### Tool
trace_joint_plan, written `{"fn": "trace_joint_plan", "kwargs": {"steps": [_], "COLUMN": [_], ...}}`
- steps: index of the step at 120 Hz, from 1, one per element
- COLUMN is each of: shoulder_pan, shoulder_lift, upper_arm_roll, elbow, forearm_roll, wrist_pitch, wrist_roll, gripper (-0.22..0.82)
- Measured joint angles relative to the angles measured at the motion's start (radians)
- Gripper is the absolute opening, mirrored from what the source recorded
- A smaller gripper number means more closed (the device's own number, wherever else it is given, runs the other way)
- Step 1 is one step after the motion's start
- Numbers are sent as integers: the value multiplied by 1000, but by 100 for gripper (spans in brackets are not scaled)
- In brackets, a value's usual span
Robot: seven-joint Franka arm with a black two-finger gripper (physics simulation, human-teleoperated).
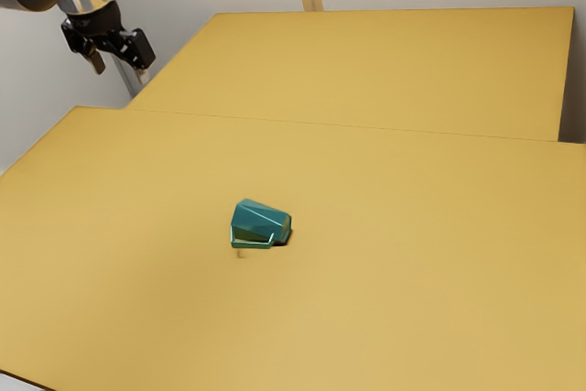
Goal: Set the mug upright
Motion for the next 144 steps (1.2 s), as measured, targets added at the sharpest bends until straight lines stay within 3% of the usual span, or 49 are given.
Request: {"fn": "trace_joint_plan", "kwargs": {"steps": [49, 76, 117, 144], "shoulder_pan": [14, 100, 167, 162], "shoulder_lift": [7, 53, 189, 293], "upper_arm_roll": [6, 12, 11, 9], "elbow": [-46, -151, -304, -310], "forearm_roll": [-29, -259, -548, -668], "wrist_pitch": [12, 24, 88, 162], "wrist_roll": [4, 4, 6, 12], "gripper": [60, 60, 60, 60]}}
